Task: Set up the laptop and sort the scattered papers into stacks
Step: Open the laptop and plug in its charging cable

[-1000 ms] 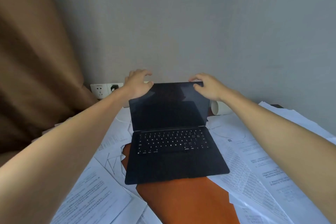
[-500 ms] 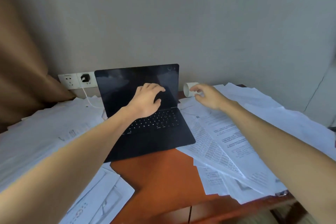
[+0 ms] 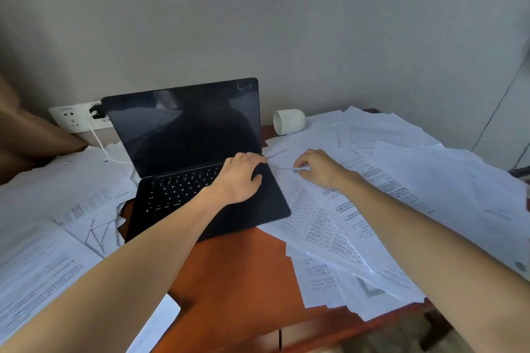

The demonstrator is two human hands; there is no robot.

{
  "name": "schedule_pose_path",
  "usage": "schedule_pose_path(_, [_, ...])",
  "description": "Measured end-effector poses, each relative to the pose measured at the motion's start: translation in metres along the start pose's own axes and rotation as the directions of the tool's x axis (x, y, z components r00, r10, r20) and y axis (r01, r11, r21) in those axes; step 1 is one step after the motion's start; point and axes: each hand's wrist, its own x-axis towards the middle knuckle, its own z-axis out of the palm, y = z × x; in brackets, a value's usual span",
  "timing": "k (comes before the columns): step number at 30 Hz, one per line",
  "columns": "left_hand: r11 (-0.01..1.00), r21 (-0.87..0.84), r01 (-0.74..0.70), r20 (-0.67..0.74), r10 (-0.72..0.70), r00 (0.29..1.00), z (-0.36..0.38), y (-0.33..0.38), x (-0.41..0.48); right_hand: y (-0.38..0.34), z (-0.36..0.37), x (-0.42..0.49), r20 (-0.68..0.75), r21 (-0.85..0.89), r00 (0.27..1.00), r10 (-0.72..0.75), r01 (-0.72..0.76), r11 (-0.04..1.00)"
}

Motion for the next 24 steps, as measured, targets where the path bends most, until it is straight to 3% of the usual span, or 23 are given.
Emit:
schedule_pose_path(8, [1.0, -0.002, -0.008, 0.043, 0.008, 0.999, 0.022, -0.004, 0.024, 0.011, 0.004, 0.015, -0.056, -0.06, 0.997, -0.061, 0.058, 0.997])
schedule_pose_path(13, [1.0, -0.004, 0.025, -0.007, -0.025, 1.0, 0.029, -0.006, 0.038, 0.013, 0.012, 0.019, -0.176, -0.069, 0.98, -0.088, 0.077, 0.995])
schedule_pose_path(18, [0.994, -0.107, 0.018, -0.215, -0.041, 0.976, 0.034, -0.005, 0.047, 0.012, 0.015, 0.019, -0.27, 0.08, 0.955, -0.121, 0.147, 0.986])
schedule_pose_path(21, [0.999, -0.031, -0.031, -0.241, 0.023, 0.97, 0.031, -0.002, 0.051, 0.009, 0.007, 0.019, -0.331, 0.199, 0.931, -0.15, 0.225, 0.954])
schedule_pose_path(24, [0.994, -0.107, -0.016, -0.343, -0.022, 0.939, 0.028, 0.002, 0.056, 0.005, -0.004, 0.017, -0.341, 0.25, 0.926, -0.165, 0.259, 0.933])
